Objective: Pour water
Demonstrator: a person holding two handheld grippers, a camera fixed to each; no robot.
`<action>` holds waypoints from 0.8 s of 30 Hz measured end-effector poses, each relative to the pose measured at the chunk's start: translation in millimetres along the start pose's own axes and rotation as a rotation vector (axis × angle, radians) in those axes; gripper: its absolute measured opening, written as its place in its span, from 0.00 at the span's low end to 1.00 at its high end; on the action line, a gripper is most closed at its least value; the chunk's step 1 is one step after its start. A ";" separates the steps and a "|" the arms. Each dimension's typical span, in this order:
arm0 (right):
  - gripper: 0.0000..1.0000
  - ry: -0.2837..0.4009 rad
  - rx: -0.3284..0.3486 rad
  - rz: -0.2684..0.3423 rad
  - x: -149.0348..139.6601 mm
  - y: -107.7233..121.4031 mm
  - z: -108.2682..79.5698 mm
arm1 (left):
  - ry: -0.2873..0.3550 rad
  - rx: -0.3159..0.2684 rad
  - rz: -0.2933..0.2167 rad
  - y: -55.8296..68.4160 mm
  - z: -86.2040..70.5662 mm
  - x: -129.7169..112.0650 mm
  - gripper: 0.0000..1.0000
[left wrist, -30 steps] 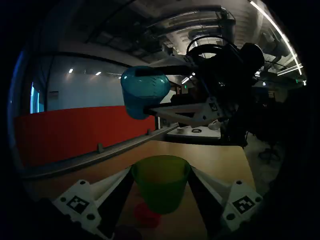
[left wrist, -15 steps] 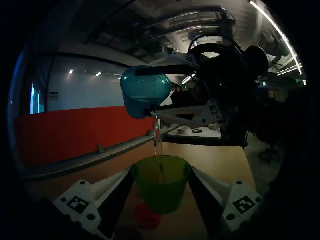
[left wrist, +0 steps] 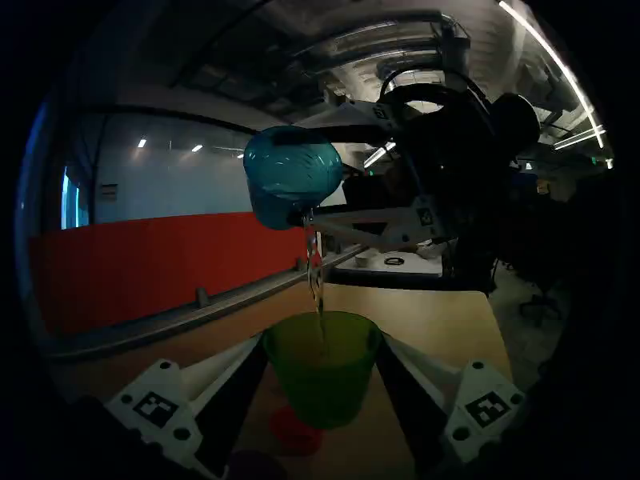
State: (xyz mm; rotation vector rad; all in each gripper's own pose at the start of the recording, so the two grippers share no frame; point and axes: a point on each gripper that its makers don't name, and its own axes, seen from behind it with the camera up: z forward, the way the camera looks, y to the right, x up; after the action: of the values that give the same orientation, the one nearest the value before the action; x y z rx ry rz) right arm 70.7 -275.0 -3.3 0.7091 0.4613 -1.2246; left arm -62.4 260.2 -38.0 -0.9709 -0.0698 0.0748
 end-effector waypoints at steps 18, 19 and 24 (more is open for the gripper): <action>0.90 0.001 -0.012 -0.067 4.8 6.6 -2.0 | 0.001 0.002 0.008 -1.6 -2.0 3.3 0.89; 0.90 0.000 -0.012 -0.071 5.0 6.8 -1.9 | 0.000 0.003 0.009 -1.8 -2.0 3.1 0.89; 0.90 -0.002 -0.013 -0.091 5.1 7.7 -1.4 | 0.000 0.003 0.010 -2.1 -1.5 3.4 0.89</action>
State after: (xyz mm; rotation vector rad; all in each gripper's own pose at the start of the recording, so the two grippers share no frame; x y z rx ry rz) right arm 79.7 -276.2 -5.8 0.6816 0.5044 -1.3066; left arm -58.9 258.1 -37.0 -0.9679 -0.0650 0.0847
